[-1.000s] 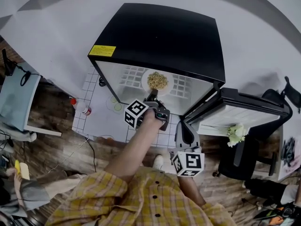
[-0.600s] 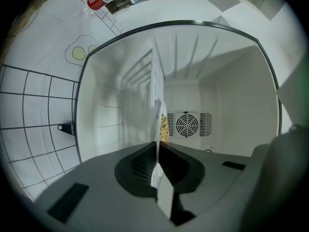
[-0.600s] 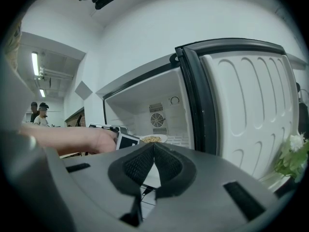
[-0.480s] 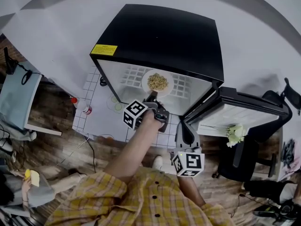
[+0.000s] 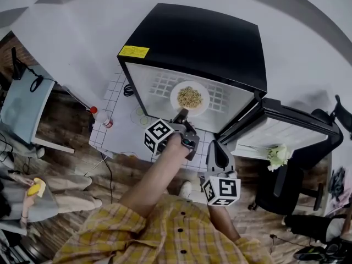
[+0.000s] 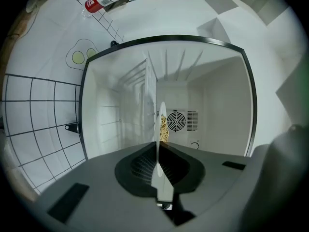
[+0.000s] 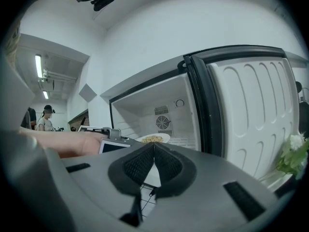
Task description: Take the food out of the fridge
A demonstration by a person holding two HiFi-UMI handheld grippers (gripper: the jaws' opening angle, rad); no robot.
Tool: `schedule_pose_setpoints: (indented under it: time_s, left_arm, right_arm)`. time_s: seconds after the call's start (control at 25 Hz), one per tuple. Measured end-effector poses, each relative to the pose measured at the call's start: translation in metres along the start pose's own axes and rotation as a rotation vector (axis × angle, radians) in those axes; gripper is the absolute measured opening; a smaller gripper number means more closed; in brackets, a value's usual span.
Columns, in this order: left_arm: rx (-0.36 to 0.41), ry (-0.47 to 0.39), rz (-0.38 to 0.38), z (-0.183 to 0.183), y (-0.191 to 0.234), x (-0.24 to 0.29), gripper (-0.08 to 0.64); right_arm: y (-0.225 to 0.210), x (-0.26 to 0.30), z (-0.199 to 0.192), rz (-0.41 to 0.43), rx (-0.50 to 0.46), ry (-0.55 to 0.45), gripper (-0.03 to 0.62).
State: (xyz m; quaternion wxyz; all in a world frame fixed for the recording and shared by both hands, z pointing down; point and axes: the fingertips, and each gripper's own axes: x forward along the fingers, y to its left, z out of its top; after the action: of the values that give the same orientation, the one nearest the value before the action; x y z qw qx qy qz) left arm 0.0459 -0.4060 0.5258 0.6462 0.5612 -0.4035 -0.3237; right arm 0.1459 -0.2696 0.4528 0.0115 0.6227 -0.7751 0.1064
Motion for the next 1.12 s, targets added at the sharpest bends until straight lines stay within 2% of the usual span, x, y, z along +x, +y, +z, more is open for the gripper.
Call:
schedule_pose_setpoints:
  time_s: [0.44, 0.72, 1.12]
  left_arm:
    - [-0.015, 0.011, -0.06, -0.004, -0.018, -0.055, 0.018]
    - [0.012, 0.021, -0.097, -0.011, -0.029, -0.105, 0.018]
    - [0.01, 0.026, -0.105, -0.024, -0.026, -0.162, 0.018]
  right_arm:
    - [0.024, -0.018, 0.003, 0.011, 0.007, -0.012, 0.008]
    - [0.038, -0.028, 0.002, 0.013, -0.002, -0.017, 0.008]
    - [0.054, -0.043, 0.0, 0.024, -0.008, -0.019, 0.008]
